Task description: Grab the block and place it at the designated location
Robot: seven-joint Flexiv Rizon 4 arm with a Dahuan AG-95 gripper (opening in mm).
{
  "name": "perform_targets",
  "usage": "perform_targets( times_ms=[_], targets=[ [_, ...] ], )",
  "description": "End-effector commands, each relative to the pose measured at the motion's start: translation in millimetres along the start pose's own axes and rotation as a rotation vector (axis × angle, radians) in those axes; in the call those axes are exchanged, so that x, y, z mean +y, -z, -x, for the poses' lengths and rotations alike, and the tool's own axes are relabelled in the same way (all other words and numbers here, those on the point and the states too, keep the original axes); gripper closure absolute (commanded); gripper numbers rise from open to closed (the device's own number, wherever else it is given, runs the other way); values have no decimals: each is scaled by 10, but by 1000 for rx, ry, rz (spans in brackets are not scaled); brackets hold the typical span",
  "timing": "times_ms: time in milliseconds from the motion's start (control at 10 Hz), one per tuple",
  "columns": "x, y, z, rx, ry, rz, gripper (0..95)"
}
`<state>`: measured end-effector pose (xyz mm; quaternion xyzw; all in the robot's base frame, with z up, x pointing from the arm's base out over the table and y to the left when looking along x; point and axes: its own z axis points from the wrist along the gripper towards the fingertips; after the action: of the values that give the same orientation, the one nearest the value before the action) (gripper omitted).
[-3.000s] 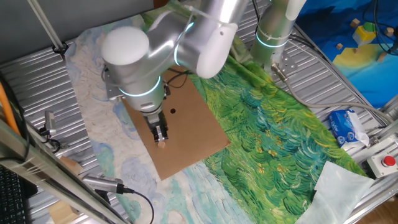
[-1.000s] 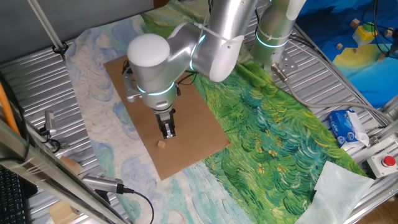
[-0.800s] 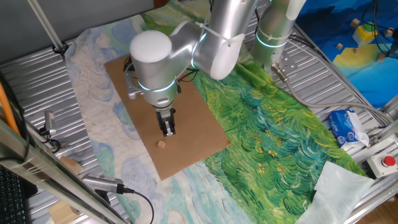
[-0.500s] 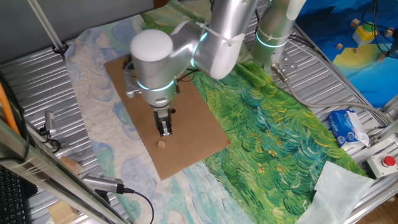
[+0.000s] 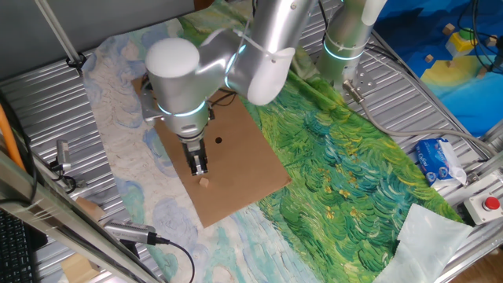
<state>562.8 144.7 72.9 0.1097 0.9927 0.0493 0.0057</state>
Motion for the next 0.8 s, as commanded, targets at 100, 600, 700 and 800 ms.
perform_targets(
  times_ms=[100, 600, 700, 800],
  targets=[
    [39, -30, 41, -3, -2, 2, 950],
    [50, -45, 50, -5, 1, 4, 950],
    [50, -45, 50, -3, 2, 5, 950],
    [50, -45, 50, 5, 4, 2, 950]
  ],
)
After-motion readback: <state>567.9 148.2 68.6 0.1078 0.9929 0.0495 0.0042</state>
